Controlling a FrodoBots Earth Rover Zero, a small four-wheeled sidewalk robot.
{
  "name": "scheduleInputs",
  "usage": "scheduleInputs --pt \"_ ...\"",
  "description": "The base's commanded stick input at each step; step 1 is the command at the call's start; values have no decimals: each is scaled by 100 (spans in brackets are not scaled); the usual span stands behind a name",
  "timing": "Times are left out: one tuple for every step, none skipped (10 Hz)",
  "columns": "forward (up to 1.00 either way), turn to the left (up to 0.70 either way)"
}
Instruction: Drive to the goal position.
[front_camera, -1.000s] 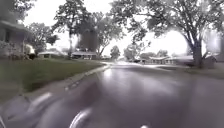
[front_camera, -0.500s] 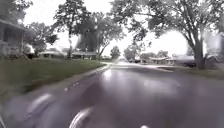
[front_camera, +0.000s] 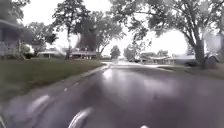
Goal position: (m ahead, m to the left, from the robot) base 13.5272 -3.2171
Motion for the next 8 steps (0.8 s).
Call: scheduleInputs --pt "50 0" --pt "50 0" --pt "50 0" --pt "50 0" --pt "50 0" --pt "50 0" --pt "50 0" --pt "50 0"
